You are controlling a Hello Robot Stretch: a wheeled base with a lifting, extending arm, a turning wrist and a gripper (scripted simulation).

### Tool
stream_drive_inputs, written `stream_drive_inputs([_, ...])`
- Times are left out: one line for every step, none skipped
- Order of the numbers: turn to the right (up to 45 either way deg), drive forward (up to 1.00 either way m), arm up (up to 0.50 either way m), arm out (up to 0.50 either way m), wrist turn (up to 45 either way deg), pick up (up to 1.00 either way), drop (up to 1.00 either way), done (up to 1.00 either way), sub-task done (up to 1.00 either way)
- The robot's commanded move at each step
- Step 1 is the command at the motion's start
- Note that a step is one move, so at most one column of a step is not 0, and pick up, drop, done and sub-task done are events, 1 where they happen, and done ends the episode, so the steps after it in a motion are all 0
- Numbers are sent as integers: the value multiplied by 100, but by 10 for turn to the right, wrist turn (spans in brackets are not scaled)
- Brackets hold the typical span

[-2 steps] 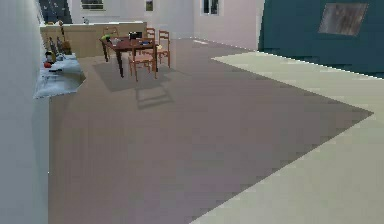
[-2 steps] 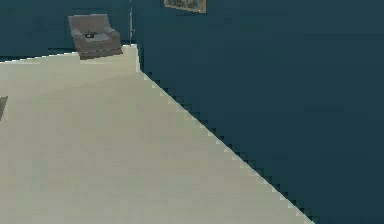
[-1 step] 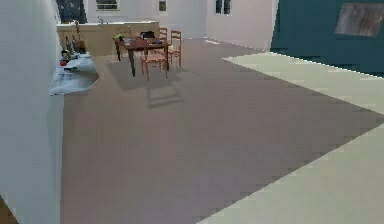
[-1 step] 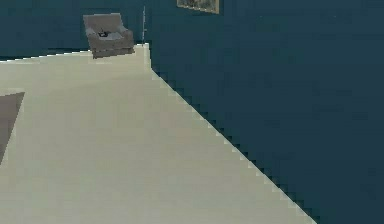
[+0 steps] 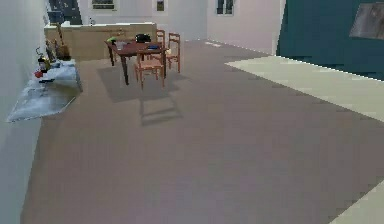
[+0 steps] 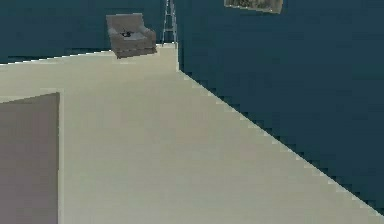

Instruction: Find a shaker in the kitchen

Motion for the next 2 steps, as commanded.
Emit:
stream_drive_inputs([-120, 0, 0, 0, 0, 0, 0, 0, 0])
stream_drive_inputs([0, 100, 0, 0, 0, 0, 0, 0, 0])
